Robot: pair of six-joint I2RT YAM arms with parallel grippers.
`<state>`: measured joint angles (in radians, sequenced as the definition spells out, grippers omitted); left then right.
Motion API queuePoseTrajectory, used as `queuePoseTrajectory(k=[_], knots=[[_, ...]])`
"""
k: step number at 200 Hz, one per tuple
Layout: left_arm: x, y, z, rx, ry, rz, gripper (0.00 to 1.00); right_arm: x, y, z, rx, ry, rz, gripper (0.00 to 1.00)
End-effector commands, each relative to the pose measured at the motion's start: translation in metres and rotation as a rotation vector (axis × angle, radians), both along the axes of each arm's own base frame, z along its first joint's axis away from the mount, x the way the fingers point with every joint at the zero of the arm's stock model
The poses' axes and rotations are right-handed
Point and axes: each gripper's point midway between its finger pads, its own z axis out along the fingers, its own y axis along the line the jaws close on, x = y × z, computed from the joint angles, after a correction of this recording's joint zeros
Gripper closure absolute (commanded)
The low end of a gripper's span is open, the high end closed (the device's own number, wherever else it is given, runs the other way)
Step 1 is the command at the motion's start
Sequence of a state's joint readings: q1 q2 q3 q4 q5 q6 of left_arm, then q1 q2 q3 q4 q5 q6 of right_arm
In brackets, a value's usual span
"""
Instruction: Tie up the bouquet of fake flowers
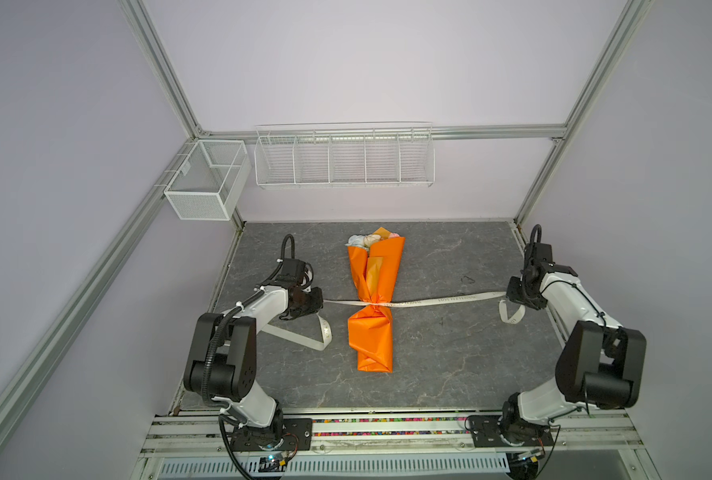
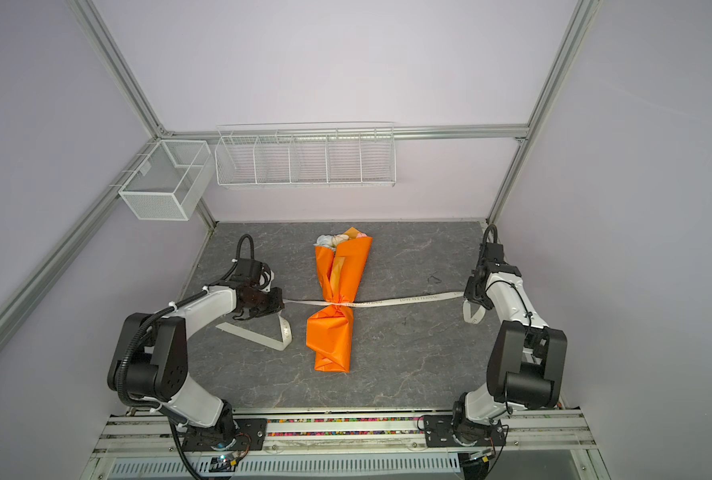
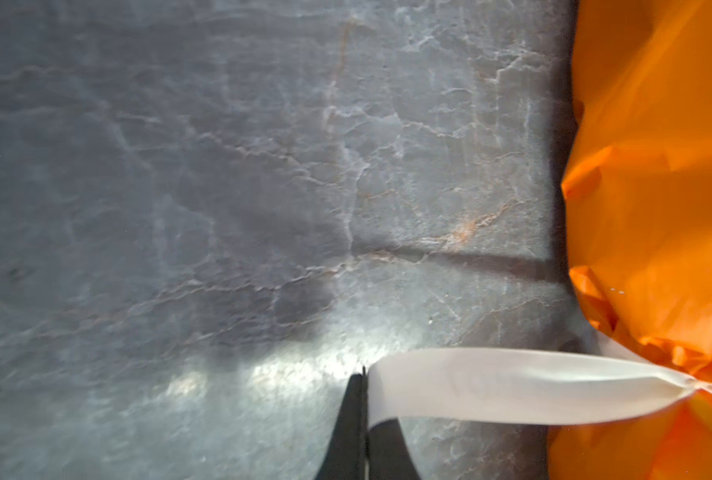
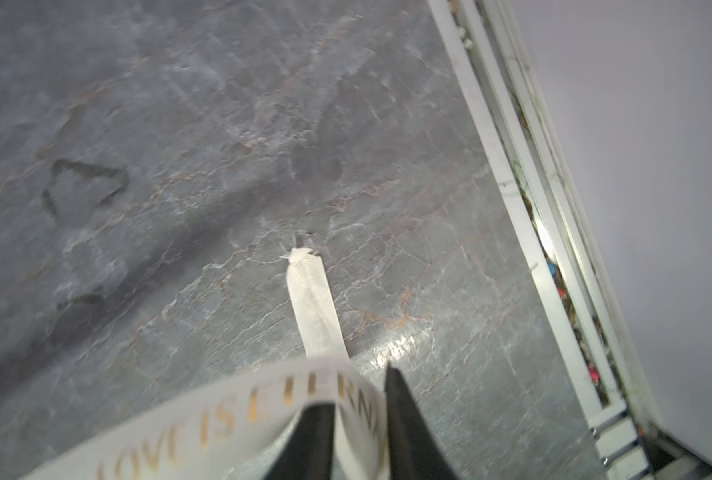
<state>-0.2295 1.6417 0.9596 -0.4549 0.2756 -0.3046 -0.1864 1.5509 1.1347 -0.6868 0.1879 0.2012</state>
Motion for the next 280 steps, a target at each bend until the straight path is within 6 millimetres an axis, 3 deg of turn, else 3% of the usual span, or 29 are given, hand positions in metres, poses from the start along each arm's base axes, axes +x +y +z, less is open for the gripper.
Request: queuePoseTrajectory(k=[1,23,42,63,78,92,98,129,147,175,191,223,250,280], knots=[[-0.002,-0.026,0.006,-0.016,0.005,-0.101,0.98,0.017,0.038,0.019,0.170,-0.097,0.125,0.57],[0.001,-0.024,0.016,0.001,-0.016,-0.079,0.84,0.013,0.049,0.043,0.219,-0.158,0.145,0.46],[0.003,-0.018,0.032,0.019,-0.062,-0.050,0.79,0.010,0.079,0.059,0.347,-0.215,0.202,0.42],[0.003,-0.011,0.045,0.046,-0.096,-0.039,0.78,0.005,0.145,0.066,0.514,-0.225,0.346,0.41],[-0.001,-0.010,0.049,0.052,-0.085,-0.044,0.64,-0.003,0.201,0.061,0.543,-0.172,0.467,0.40],[-0.003,-0.002,0.051,0.084,-0.087,-0.014,0.57,-0.010,0.251,0.051,0.572,-0.139,0.519,0.39],[-0.004,0.001,0.053,0.091,-0.096,0.000,0.54,-0.011,0.269,0.048,0.584,-0.137,0.532,0.31],[-0.013,0.002,0.067,0.024,-0.125,0.050,0.52,-0.023,0.345,0.037,0.625,-0.103,0.588,0.28],[-0.020,-0.009,0.074,-0.068,-0.146,0.050,0.52,-0.030,0.372,0.026,0.631,-0.061,0.588,0.28],[-0.029,-0.017,0.078,-0.137,-0.142,0.041,0.51,-0.044,0.392,-0.003,0.559,0.028,0.623,0.28],[-0.032,-0.020,0.076,-0.156,-0.123,0.034,0.50,-0.051,0.399,-0.022,0.542,0.089,0.642,0.35],[-0.044,-0.030,0.066,-0.226,-0.042,0.033,0.49,-0.060,0.379,-0.046,0.432,0.152,0.614,0.48],[-0.058,-0.025,0.046,-0.190,0.017,0.033,0.45,-0.062,0.356,-0.046,0.342,0.146,0.611,0.55],[-0.052,-0.025,0.028,-0.113,0.039,0.033,0.41,-0.062,0.363,-0.035,0.378,0.120,0.657,0.54]])
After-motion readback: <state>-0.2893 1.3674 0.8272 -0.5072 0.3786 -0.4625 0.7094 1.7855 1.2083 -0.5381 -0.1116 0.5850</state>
